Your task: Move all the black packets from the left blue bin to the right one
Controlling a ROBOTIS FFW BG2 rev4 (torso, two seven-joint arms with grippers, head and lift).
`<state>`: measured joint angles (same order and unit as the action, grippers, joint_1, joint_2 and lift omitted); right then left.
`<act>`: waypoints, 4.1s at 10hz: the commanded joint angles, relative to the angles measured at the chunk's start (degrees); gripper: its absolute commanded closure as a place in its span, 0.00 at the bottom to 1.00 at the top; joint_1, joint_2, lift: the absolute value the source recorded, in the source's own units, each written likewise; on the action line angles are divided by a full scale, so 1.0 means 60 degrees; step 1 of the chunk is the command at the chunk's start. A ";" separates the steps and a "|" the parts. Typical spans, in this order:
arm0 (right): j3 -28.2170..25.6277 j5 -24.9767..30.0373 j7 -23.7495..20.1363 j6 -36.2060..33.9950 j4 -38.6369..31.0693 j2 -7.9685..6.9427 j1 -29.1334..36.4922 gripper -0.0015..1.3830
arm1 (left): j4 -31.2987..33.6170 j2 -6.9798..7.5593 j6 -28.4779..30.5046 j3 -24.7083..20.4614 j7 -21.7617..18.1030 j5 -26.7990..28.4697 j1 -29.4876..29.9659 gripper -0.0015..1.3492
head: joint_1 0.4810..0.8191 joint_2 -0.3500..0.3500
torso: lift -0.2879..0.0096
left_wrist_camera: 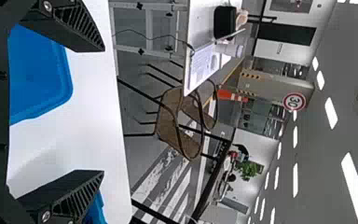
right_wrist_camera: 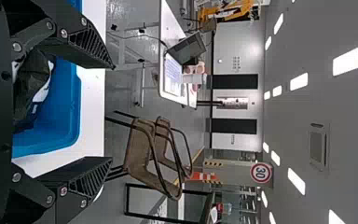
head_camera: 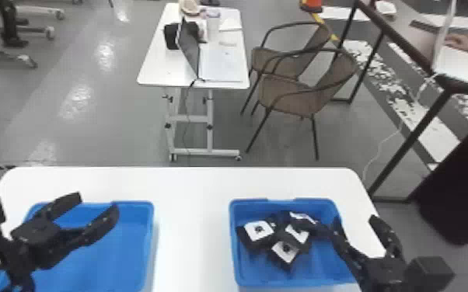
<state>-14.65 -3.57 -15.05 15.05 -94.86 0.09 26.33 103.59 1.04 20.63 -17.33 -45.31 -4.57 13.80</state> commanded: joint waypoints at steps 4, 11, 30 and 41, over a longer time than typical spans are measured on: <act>0.0245 0.0771 0.0003 0.0289 -0.1344 -0.0023 0.1867 0.24 | 0.0928 -0.0198 -0.1666 -0.0042 0.0843 0.1083 0.1802 0.16 | 0.63 0.38 | 0.97; 0.0348 0.0902 0.0018 0.0303 -0.1505 -0.0023 0.1984 0.23 | 0.0928 -0.0198 -0.2398 0.0544 0.1107 0.1171 0.1934 0.19 | 0.63 0.38 | 0.97; 0.0348 0.0756 0.0033 0.0128 -0.1490 -0.0023 0.1940 0.23 | 0.0913 -0.0198 -0.2076 0.0617 0.0990 0.0908 0.1832 0.19 | 0.63 0.36 | 0.97; 0.0348 0.0639 0.0033 0.0128 -0.1388 -0.0023 0.1794 0.23 | 0.0913 -0.0198 -0.1797 0.0691 0.0858 0.0864 0.1656 0.19 | 0.63 0.34 | 0.97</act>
<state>-12.57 0.33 -14.85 15.82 -103.20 0.09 37.09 109.07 0.09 9.73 -13.18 -40.16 0.62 23.73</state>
